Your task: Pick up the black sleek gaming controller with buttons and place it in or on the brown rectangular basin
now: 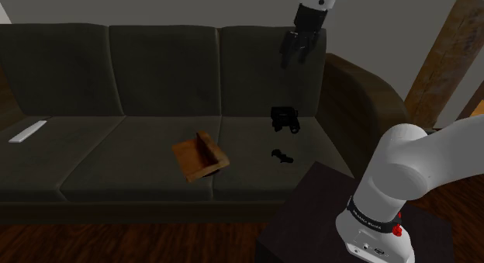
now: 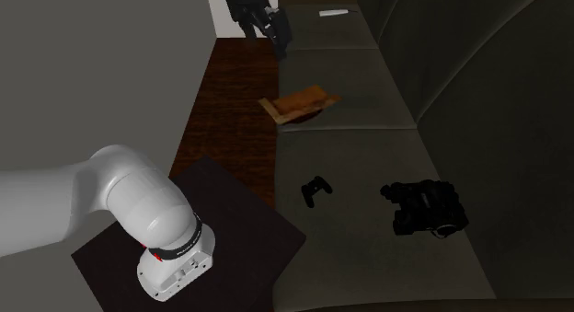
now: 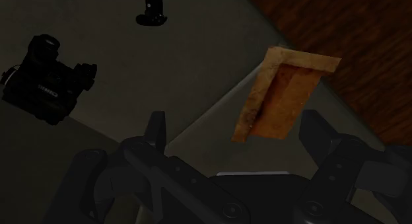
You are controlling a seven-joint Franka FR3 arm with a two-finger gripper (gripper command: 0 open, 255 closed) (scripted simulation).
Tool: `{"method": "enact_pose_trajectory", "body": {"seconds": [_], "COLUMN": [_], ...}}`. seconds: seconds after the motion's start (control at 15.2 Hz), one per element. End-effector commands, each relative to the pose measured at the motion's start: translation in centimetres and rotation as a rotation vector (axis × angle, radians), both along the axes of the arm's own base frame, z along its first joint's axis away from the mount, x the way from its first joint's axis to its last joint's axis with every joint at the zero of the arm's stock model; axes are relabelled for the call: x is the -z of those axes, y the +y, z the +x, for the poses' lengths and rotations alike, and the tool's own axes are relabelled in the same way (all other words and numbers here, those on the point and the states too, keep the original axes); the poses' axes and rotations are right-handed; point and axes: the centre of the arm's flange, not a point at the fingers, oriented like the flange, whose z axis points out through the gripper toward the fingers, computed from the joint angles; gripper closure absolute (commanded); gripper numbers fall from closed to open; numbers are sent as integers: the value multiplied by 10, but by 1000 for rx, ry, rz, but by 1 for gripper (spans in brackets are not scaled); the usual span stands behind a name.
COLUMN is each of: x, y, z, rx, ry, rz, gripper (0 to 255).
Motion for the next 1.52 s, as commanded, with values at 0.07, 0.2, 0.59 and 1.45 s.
{"method": "enact_pose_trajectory", "body": {"seconds": [0.07,0.2,0.59,1.45], "x": [12,37,110,272], "y": [-4,-13,-38,-90], "z": [3,9,26,56], "rx": [0,1,2,4], "ry": [4,11,34,84], "rz": [2,5,16,39], "gripper": [0,0,0,0]}}
